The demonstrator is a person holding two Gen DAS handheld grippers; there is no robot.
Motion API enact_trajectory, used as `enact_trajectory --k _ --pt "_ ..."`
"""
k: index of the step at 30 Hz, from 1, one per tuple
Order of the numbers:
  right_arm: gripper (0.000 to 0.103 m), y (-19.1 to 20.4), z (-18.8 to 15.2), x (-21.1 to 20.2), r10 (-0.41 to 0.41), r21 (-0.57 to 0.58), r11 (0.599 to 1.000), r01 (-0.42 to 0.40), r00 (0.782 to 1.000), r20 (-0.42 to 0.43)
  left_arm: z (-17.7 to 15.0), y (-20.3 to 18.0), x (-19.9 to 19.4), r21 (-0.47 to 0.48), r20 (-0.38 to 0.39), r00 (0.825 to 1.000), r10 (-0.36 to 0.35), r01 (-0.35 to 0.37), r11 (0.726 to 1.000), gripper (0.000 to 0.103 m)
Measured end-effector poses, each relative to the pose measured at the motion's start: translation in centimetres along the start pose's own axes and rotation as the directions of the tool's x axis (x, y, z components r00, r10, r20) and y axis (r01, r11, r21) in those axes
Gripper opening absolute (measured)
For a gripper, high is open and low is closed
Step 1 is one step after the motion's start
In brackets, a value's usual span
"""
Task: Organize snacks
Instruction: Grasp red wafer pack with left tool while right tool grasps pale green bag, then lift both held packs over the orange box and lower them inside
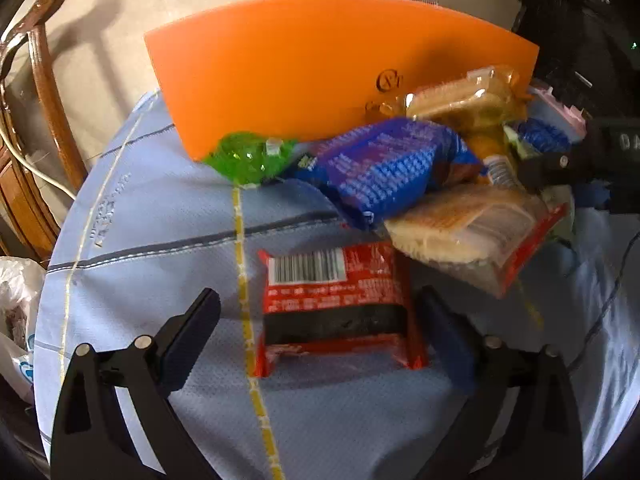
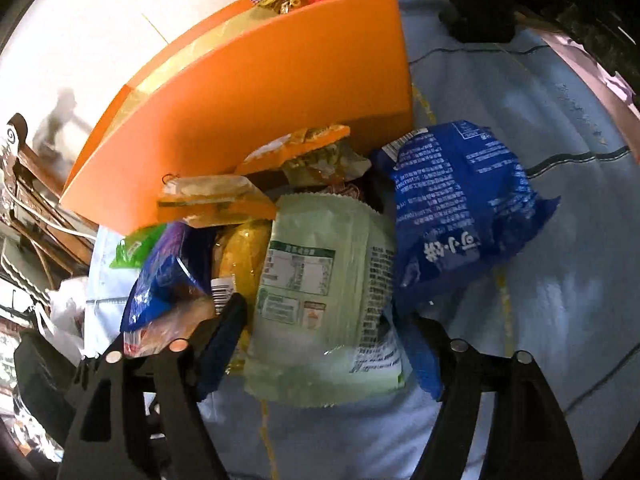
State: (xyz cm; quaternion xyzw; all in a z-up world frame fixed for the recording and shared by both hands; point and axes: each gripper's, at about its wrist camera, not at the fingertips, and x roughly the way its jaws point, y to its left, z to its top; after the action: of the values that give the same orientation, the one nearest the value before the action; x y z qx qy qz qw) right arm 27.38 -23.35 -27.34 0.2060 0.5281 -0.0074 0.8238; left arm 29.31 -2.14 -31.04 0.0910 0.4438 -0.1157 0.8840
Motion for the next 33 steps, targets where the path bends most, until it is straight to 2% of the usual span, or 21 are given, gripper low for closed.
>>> enact_trajectory --k 1,2,3,4,5,8,14,22,29,33 --pt "0.068 0.1 -0.1 -0.1 0.007 -0.018 1.0 -0.007 1.0 0.007 0.1 0.0 0.1 0.002 -0.001 1.0 -0.013 0.013 1.0 0.092" --pt "0.055 0.0 -0.2 -0.2 0.021 -0.033 0.999 -0.02 1.0 0.012 0.2 -0.1 0.0 0.014 0.009 0.999 -0.035 0.035 0.999 0.073" --pt "0.047 0.2 -0.3 -0.5 0.03 -0.049 0.998 -0.029 0.999 0.014 0.2 -0.6 -0.4 0.054 0.031 0.998 -0.059 0.057 0.997 0.053" --pt "0.037 0.4 -0.4 -0.8 0.03 -0.064 0.998 -0.029 0.999 0.014 -0.1 -1.2 -0.6 0.088 0.04 0.997 -0.065 0.061 0.994 0.051" --pt "0.032 0.6 -0.6 -1.0 0.025 -0.078 0.997 -0.023 1.0 0.014 -0.2 -1.4 -0.7 0.096 0.044 0.997 -0.057 0.053 0.994 0.05" --pt "0.03 1.3 -1.5 -1.6 0.026 -0.125 0.992 -0.023 0.999 0.023 -0.5 -0.1 -1.1 0.015 0.042 0.994 -0.098 0.098 0.995 0.05" --pt "0.029 1.3 -3.4 -4.0 0.058 -0.138 0.989 -0.052 0.998 0.039 -1.9 2.1 -2.8 -0.04 0.056 0.994 -0.091 0.093 0.995 0.05" --pt "0.029 1.1 -5.8 -8.4 0.081 -0.165 0.984 -0.069 0.994 0.067 -2.8 3.4 -8.3 -0.069 0.116 0.988 -0.1 0.108 0.992 0.05" --pt "0.029 2.4 -6.6 -13.8 0.087 -0.211 0.976 -0.054 0.984 0.152 -1.5 3.1 -12.8 -0.075 0.185 0.977 -0.109 0.125 0.989 0.05" --pt "0.03 4.0 -5.7 -17.3 0.094 -0.246 0.968 -0.039 0.972 0.215 1.0 3.3 -15.7 -0.09 0.23 0.967 -0.106 0.129 0.988 0.05"
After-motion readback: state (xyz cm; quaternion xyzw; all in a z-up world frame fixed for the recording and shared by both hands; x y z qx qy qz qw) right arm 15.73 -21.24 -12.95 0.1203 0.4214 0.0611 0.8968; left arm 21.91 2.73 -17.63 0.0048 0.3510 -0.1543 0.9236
